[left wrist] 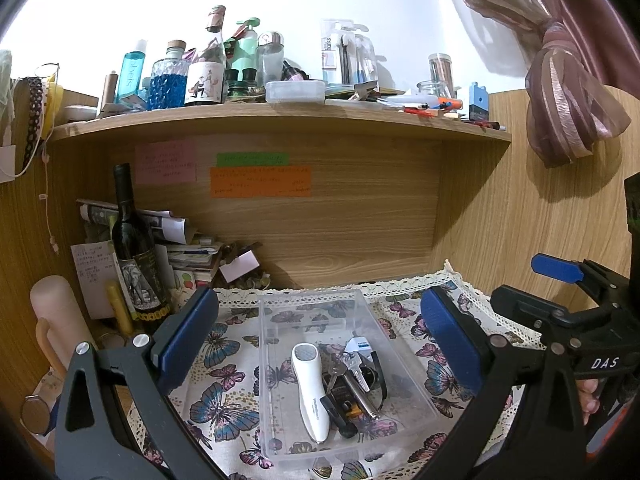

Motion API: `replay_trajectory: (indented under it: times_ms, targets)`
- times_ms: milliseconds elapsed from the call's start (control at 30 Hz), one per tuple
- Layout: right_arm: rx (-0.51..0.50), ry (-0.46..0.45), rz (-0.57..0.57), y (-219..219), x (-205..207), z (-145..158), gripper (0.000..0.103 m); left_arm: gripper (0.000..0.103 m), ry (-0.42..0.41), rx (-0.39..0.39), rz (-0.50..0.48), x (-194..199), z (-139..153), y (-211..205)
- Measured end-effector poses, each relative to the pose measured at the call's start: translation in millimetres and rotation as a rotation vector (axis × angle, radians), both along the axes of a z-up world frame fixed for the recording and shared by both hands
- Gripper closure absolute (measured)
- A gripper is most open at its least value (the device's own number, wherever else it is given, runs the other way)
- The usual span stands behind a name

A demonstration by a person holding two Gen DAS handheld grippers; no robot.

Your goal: Organize rigid objects

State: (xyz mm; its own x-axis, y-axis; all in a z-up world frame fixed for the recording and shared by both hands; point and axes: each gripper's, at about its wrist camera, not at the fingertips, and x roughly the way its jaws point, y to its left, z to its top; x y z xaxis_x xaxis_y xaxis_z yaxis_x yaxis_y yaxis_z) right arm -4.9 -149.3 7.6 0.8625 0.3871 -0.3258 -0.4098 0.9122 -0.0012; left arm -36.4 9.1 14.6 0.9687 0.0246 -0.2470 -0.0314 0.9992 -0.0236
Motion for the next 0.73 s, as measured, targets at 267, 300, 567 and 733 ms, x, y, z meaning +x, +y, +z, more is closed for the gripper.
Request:
replay_trajectory:
  times_ms: [267,300,567,733]
  targets:
    - [0.0,-0.001,-0.001,0.8,-0.3,0.0,0.0,0.0,0.014,-0.011,0.001,2.1,-2.1,4.7]
    - [0.0,-0.001,-0.001,0.8,-0.2,-0.1,0.0,0.0,0.022,-0.012,-0.004,3.0,-2.4,4.9]
    - [-0.009,-0.002,0.004,1.3,0.1,-0.2,0.0,0.0,0.047,-0.03,-0.013,6.9,-5.3,5.2]
    - [-0.007,0.006,0.004,0.8,1.9,-0.8,0.0,0.0,0.042,-0.023,-0.014,7.5,-5.4,4.2]
